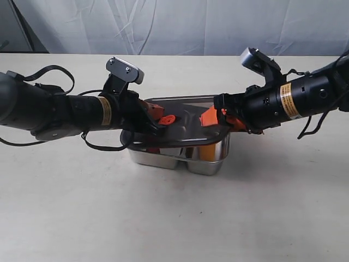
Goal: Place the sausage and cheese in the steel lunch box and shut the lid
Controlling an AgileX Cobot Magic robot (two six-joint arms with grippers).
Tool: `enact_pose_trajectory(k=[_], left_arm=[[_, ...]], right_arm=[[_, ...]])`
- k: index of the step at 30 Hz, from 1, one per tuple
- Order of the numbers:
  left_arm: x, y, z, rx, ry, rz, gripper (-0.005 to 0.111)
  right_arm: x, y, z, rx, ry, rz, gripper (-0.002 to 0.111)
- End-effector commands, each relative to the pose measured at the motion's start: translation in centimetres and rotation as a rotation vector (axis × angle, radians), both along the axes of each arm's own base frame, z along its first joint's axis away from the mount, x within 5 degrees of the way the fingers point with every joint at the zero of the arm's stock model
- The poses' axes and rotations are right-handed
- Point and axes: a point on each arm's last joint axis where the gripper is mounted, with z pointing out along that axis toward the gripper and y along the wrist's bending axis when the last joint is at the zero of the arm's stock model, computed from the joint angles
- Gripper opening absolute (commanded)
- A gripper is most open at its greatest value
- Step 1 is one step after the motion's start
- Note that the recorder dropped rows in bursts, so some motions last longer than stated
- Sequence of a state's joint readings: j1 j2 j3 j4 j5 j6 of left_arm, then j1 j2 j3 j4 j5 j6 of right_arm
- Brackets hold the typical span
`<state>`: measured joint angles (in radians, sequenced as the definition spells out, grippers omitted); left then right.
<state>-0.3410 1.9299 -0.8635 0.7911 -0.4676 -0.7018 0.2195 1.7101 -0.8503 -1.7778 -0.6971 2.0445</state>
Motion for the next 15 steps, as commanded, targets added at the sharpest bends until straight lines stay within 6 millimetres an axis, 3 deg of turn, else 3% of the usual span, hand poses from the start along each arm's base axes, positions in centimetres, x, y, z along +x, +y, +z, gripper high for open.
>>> enact_pose_trajectory(k=[1, 13, 15], left_arm=[[-1.2, 1.1, -3.7, 0.2, 0.149, 0.017, 0.0], [-1.2, 1.1, -3.7, 0.196, 0.149, 0.019, 0.0], [-1.2, 1.1, -3.7, 0.196, 0.149, 0.019, 0.0]], right_arm=[[-0.2, 0.3, 2.5, 0.058, -0.061, 0.004, 0.057], [0.1, -0.4, 2.3, 0.033, -0.065, -0.05, 0.057], [0.5, -1.3, 2.3, 0.028, -0.068, -0.084, 0.057]])
